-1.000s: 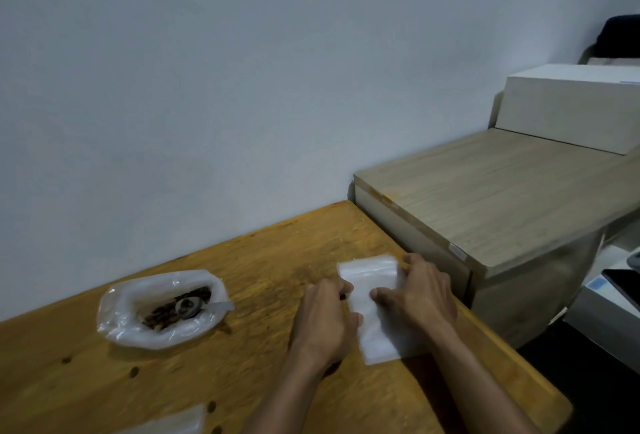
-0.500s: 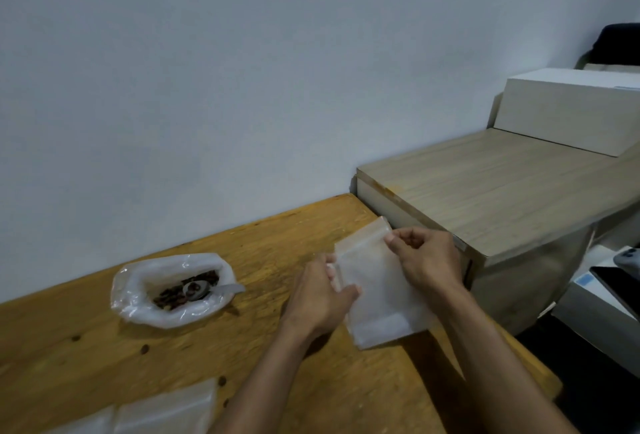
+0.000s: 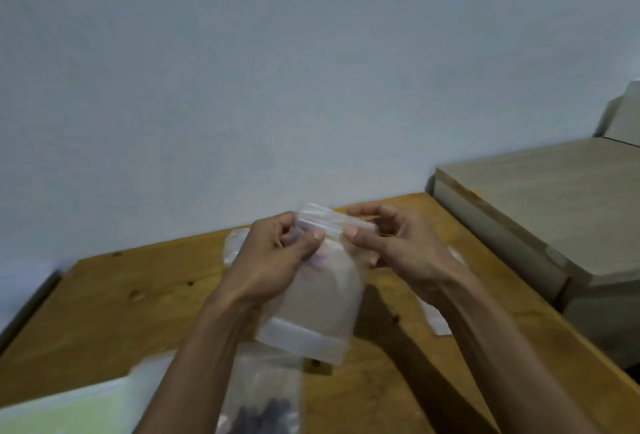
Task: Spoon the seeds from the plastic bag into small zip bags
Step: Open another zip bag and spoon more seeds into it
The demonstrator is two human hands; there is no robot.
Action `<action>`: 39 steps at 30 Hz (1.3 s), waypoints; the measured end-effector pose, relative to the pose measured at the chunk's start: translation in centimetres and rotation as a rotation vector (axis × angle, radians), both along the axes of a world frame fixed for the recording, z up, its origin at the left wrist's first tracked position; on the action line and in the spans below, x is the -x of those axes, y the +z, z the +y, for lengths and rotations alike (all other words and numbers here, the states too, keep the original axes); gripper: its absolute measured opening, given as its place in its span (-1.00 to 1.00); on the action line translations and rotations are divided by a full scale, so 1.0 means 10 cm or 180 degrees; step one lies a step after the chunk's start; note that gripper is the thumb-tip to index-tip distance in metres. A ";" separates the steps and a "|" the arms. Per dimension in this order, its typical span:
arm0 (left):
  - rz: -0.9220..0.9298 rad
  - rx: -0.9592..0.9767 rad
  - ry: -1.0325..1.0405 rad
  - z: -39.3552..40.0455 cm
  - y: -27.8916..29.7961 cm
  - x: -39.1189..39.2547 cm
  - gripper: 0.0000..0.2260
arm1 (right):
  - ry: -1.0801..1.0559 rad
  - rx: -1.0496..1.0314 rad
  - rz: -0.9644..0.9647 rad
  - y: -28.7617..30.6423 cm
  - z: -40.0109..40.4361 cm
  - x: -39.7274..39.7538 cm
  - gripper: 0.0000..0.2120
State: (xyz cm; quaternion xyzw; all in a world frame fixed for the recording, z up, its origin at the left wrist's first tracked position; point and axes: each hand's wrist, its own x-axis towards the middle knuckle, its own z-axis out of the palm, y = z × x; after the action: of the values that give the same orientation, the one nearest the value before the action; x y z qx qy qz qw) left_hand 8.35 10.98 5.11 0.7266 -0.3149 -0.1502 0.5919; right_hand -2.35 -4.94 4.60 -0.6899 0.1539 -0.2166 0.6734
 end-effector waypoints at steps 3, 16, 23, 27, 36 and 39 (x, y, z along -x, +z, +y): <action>-0.1121 -0.0499 0.1174 0.36 0.05 -0.12 -0.77 | 0.0275 0.0115 -0.0076 0.00 0.36 -0.32 -0.98; 0.0387 0.0208 0.1046 0.68 0.17 -0.26 -0.65 | 0.1327 -0.0705 -0.0046 -0.02 0.87 -0.62 -0.62; 0.0125 -0.0022 0.0796 0.70 0.10 -0.24 -0.71 | 0.1134 -0.0648 0.0071 -0.06 0.81 -0.60 -0.84; -0.0332 -0.0374 0.0947 0.66 0.08 -0.24 -0.74 | 0.0711 0.0847 0.0110 -0.02 0.88 -0.57 -0.79; -0.1177 -0.1018 0.0886 0.66 0.15 -0.09 -0.57 | 0.0319 0.1264 0.0126 0.04 0.89 -0.52 -0.81; -0.1343 -0.1138 0.1003 0.68 0.19 -0.07 -0.61 | 0.0041 0.1382 0.0221 0.03 0.93 -0.52 -0.84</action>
State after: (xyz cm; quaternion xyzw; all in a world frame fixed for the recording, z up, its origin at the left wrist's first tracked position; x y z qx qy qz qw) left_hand 9.04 17.81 7.05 0.8741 -0.2829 0.0444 0.3925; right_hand 2.83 4.33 4.85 -0.8267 0.1224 -0.2165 0.5047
